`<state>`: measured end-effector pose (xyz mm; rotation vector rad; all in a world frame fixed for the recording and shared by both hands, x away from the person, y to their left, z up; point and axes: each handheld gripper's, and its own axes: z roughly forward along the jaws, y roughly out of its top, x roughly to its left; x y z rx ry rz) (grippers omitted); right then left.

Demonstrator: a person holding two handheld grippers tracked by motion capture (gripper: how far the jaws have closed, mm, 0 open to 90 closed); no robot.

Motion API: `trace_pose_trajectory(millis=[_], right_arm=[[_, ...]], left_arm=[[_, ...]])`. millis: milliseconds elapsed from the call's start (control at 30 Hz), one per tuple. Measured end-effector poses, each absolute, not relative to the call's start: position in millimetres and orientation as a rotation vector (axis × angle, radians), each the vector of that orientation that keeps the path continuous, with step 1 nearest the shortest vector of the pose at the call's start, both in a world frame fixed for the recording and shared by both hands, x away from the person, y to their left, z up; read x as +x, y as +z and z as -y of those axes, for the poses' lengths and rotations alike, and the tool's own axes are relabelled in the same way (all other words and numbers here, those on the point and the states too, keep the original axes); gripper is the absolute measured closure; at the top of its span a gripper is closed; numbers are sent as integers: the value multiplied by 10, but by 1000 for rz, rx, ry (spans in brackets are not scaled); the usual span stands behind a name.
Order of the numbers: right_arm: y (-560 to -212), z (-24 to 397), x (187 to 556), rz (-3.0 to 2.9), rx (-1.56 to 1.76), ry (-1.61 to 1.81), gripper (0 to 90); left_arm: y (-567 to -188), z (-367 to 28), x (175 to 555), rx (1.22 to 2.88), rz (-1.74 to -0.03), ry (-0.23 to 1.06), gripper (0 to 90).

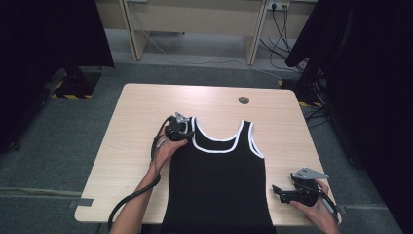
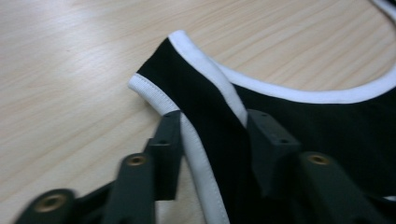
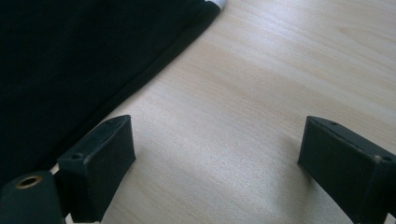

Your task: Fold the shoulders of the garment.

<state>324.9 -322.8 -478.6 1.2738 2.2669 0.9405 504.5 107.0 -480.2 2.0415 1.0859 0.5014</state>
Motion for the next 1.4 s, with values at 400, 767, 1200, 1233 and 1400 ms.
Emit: trace_pose_trajectory(millis=[400, 767, 1200, 1233, 1400], right_arm=[[-4786, 3229, 3249, -2267, 1274, 941, 109], [-4787, 3230, 3252, -2270, 1269, 942, 109], [-4787, 3231, 3253, -2271, 1268, 942, 109], [-4787, 3231, 3253, -2271, 1268, 942, 109], [-4787, 3231, 3254, -2271, 1268, 942, 110]], left_arm=[[-4770, -1010, 5049, 2058, -1091, 475, 829], [-4552, -1018, 4965, 2028, -1056, 464, 842], [-4180, -1026, 4721, 2004, -983, 392, 840], [-4152, -1026, 4683, 2005, -970, 392, 840], [-4074, -1001, 4428, 2023, -891, 381, 837]])
